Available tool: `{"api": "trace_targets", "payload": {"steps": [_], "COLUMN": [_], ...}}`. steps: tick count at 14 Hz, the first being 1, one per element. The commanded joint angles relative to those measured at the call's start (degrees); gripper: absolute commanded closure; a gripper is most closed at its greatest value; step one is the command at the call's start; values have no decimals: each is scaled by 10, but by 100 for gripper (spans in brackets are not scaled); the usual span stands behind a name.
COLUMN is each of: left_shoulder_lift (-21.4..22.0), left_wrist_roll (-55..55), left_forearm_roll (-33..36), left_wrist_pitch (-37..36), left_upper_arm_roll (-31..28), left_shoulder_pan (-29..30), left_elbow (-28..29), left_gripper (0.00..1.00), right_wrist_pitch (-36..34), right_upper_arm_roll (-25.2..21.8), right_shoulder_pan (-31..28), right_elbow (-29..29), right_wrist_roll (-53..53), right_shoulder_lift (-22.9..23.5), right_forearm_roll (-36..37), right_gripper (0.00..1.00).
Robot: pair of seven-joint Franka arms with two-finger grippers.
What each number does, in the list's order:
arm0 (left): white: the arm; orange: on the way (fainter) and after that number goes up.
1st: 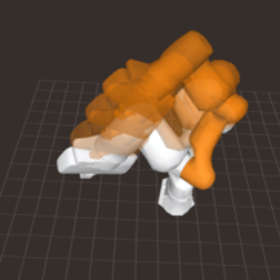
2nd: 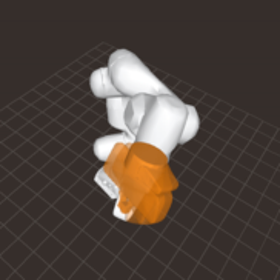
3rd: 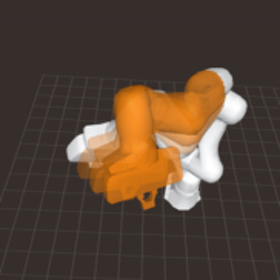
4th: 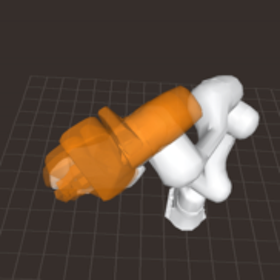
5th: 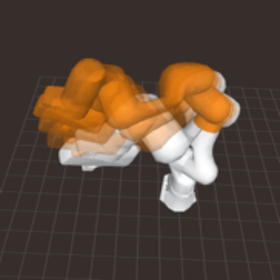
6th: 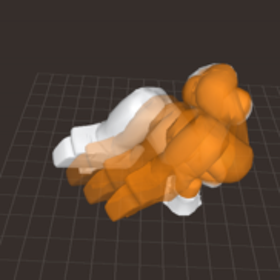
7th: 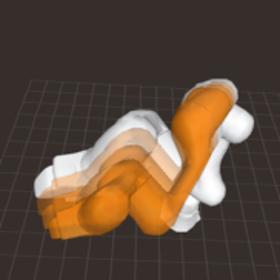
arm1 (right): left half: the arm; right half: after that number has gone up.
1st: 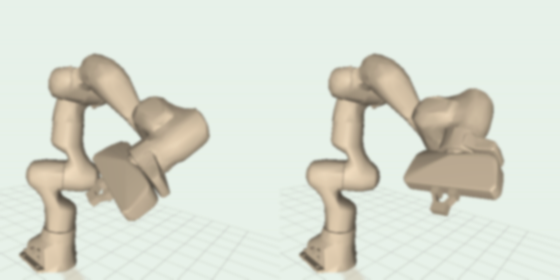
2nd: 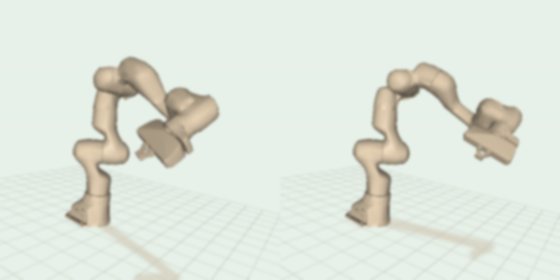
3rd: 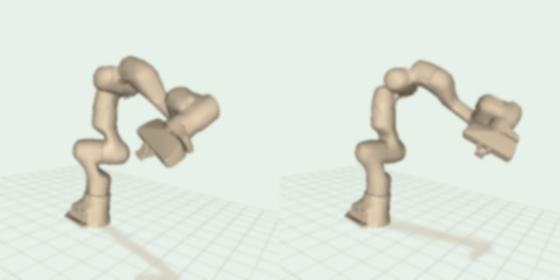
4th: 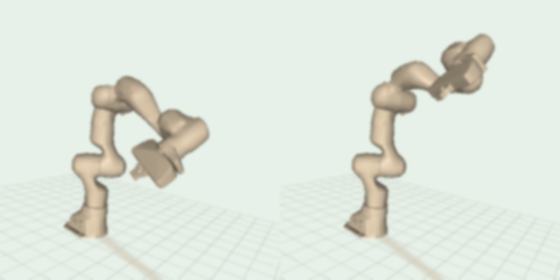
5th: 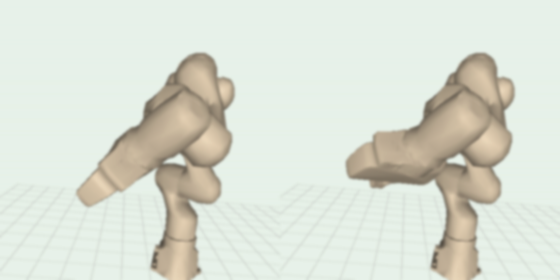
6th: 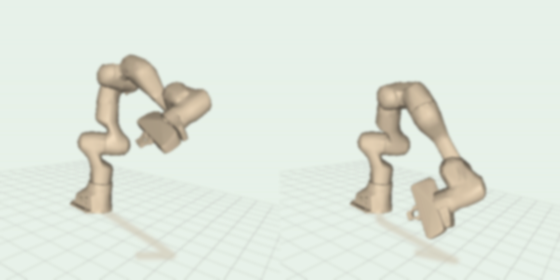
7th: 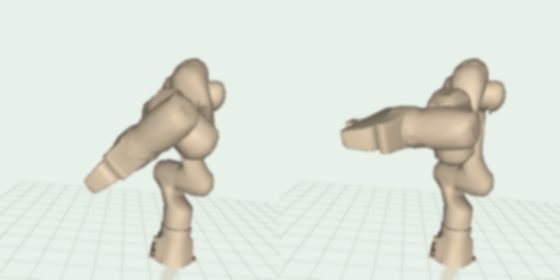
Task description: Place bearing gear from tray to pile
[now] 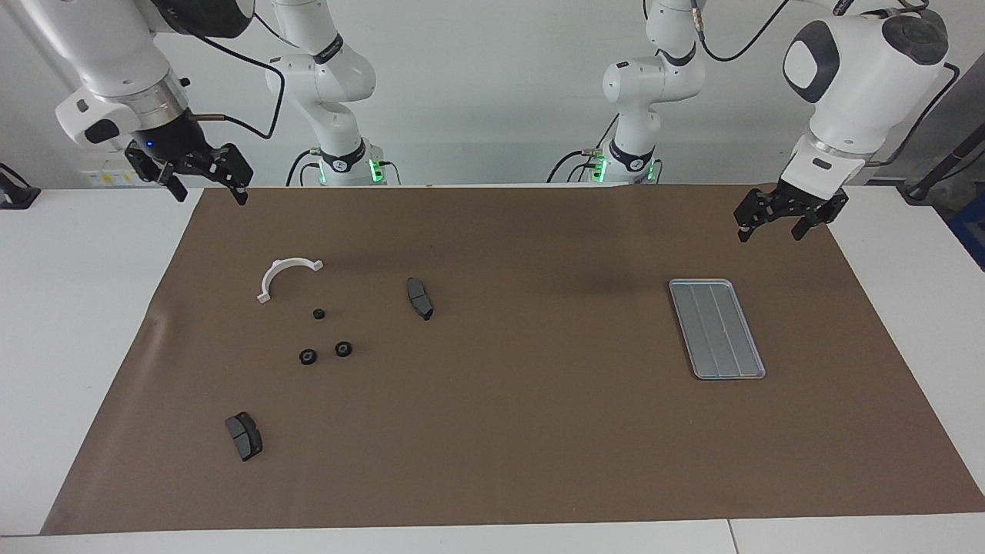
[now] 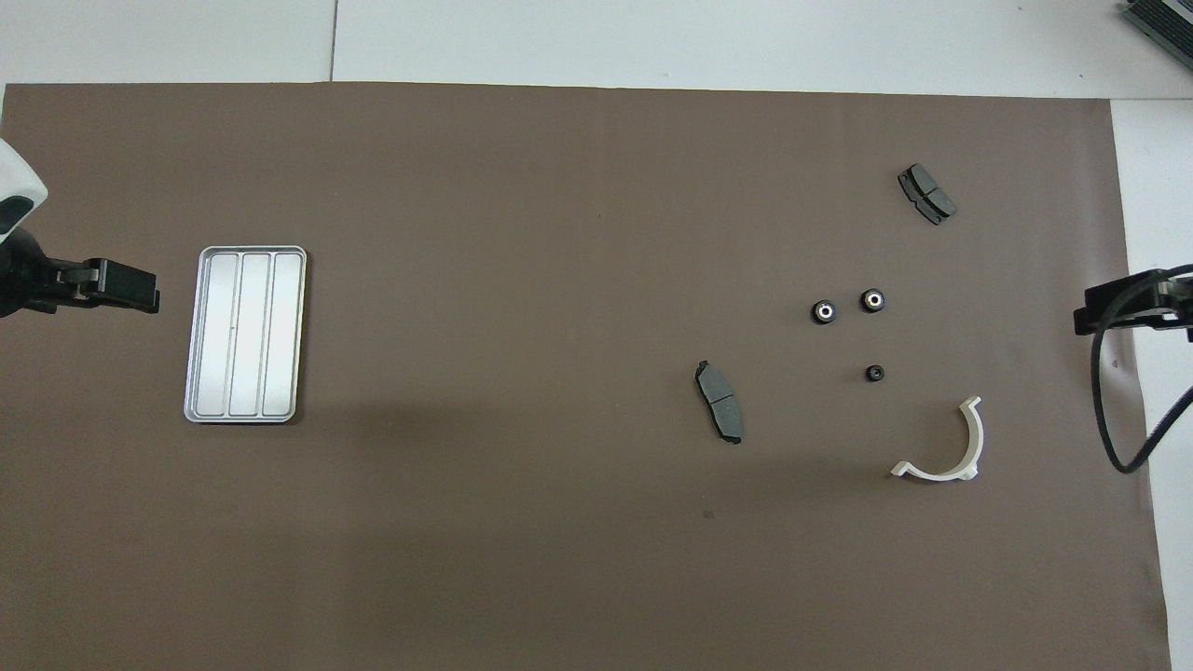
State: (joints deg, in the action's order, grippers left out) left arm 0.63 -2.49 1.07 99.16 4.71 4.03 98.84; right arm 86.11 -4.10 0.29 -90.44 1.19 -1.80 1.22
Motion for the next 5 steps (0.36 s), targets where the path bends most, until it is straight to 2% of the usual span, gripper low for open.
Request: {"api": "trace_targets", "payload": {"steps": [1, 5], "left_shoulder_lift": [14, 14], "left_wrist_roll": [-2, -2], "left_forearm_roll": [11, 11], "left_wrist_pitch": [-2, -2], "left_upper_arm_roll": [-2, -2], "left_shoulder_pan": [-2, -2], "left_elbow": [14, 14], "left_gripper": [0, 0], "right_wrist_pitch": [9, 13], "right_upper_arm_roll": [11, 11], "right_shoulder_pan": [-12, -12], "right_elbow": [-21, -21], "right_wrist_roll": [-13, -13], "right_shoulder_lift": [-18, -18], "right_forearm_roll": [-7, -7], "right_gripper": [0, 0]}}
